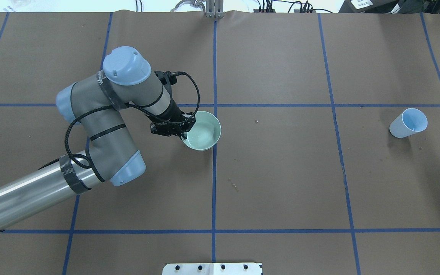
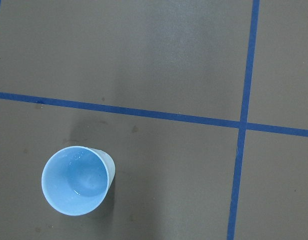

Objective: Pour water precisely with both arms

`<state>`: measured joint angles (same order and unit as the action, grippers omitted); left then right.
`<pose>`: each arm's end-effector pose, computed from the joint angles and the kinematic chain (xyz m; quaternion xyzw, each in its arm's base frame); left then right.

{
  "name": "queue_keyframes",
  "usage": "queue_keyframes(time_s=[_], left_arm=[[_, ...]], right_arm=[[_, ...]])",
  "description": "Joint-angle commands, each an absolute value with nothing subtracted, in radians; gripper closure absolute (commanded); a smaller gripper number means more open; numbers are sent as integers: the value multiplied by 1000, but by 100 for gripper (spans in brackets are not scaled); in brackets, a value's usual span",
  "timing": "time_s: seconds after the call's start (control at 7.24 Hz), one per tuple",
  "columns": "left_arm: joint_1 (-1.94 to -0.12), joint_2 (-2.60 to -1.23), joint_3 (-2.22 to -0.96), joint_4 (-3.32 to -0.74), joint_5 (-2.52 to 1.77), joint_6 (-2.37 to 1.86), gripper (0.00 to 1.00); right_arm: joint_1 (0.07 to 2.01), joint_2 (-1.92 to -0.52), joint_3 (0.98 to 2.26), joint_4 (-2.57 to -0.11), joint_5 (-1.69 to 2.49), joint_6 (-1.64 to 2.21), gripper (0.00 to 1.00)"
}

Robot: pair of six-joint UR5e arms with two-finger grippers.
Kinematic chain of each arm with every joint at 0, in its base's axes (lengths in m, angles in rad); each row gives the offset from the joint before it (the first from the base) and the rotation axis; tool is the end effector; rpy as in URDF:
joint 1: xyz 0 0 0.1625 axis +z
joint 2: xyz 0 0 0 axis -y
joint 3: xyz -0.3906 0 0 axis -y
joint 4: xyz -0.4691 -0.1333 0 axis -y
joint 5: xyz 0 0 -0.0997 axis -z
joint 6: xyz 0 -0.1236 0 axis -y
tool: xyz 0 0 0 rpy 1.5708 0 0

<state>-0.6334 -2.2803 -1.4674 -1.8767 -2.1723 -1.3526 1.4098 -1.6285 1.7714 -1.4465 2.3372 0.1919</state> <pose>0.5925 -0.5137 0.1752 -0.0685 0.4929 -0.0491 0.8660 -0.0430 -0.5618 0.5452 0.0566 -0.3865 -0.0356 0.9199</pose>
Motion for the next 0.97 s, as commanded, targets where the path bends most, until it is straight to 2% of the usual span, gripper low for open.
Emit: queue_keyframes(time_s=[0.0, 0.83], left_arm=[[-615, -2307, -1437, -1870, -2164, -1355, 100], [-589, -2333, -1407, -1876, -2164, -1353, 100]], right_arm=[[1410, -1631, 1772, -1447, 2336, 192, 0], [1410, -1632, 1770, -1447, 2335, 192, 0]])
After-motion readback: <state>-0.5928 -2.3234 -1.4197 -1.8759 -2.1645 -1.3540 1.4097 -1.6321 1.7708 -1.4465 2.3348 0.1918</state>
